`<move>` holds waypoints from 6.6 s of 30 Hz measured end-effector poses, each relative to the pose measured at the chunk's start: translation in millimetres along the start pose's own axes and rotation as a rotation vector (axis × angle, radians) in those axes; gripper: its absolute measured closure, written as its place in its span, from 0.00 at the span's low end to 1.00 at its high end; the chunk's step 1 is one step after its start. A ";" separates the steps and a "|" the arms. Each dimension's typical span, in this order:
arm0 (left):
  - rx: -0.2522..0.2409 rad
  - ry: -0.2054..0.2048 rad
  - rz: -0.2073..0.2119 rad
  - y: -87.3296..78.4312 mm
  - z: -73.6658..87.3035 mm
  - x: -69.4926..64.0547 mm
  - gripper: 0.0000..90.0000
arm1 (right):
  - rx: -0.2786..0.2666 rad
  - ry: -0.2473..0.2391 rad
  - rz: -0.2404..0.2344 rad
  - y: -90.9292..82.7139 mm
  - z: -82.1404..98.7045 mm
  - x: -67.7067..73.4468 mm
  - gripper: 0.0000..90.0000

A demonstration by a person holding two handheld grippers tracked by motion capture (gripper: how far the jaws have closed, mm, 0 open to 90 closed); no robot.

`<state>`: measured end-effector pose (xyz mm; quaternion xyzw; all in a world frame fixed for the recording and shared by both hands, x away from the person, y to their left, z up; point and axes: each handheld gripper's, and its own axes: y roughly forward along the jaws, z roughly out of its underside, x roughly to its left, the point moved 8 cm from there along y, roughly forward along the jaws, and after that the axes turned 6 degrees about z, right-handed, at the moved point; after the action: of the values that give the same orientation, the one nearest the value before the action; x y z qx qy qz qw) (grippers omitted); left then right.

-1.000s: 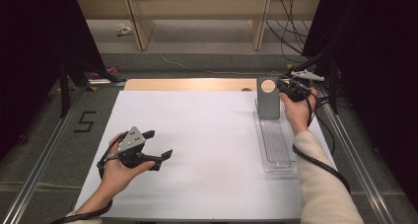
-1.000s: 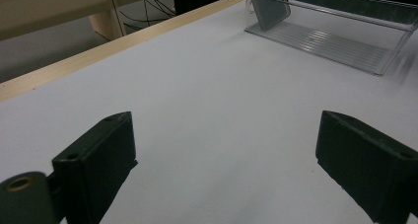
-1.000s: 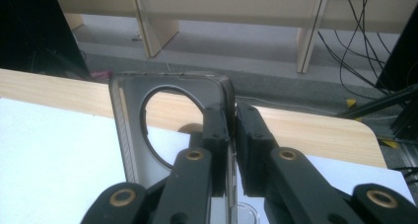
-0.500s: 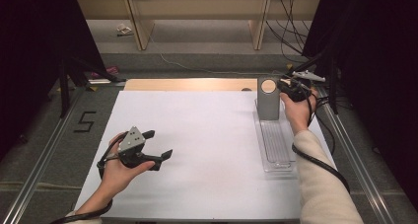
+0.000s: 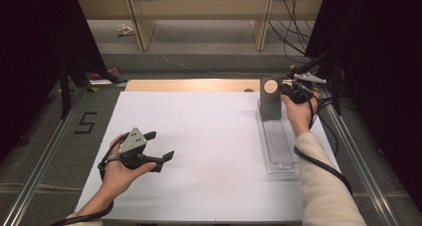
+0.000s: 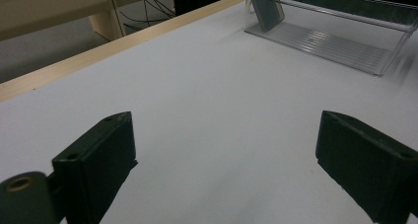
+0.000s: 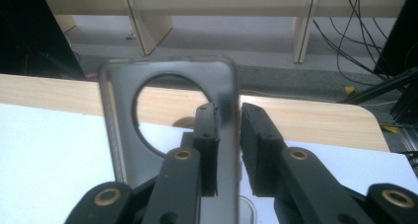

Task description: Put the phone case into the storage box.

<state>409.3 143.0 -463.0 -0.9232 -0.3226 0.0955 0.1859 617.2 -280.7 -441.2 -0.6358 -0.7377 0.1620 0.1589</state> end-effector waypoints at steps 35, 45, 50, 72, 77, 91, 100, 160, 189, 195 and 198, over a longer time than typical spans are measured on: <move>0.003 0.002 -0.001 0.2 0.1 -0.7 0.09 | -0.013 -0.058 0.003 -28.9 4.9 12.4 0.34; 0.003 0.001 -0.002 0.4 0.3 -0.6 0.09 | -0.018 -0.071 -0.023 -37.6 8.5 17.4 0.29; 0.003 0.001 -0.001 0.6 0.4 -0.7 0.09 | -0.018 -0.077 -0.042 -43.0 11.4 21.6 0.28; -0.001 0.004 -0.006 -0.9 -0.9 -0.3 0.09 | -0.019 -0.109 -0.104 -69.7 18.2 40.7 0.25; 0.000 0.004 -0.008 -0.9 -1.0 0.0 0.09 | -0.022 -0.107 -0.116 -74.8 18.7 42.9 0.24; -0.004 0.003 -0.009 -1.1 -1.3 0.1 0.09 | -0.023 -0.103 -0.143 -88.4 24.3 45.9 0.24; -0.004 0.001 -0.012 -1.3 -1.2 0.6 0.09 | -0.032 -0.114 -0.151 -97.8 27.2 45.8 0.22; -0.011 -0.003 -0.016 -3.3 -2.8 1.0 0.09 | -0.038 -0.162 -0.288 -159.3 68.5 60.3 0.19; -0.011 -0.005 -0.015 -3.2 -2.4 1.4 0.09 | -0.050 -0.161 -0.315 -175.1 85.4 60.6 0.18; -0.012 -0.004 -0.015 -3.2 -2.5 1.4 0.09 | -0.056 -0.163 -0.318 -176.0 86.7 60.8 0.18; -0.012 -0.004 -0.015 -3.2 -2.5 1.5 0.09 | -0.057 -0.164 -0.320 -176.6 87.1 61.1 0.18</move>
<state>409.4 145.5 -459.5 -0.9216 -0.3304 0.0941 0.1804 413.6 -248.0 -439.7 -0.4994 -0.8442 0.1650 0.1039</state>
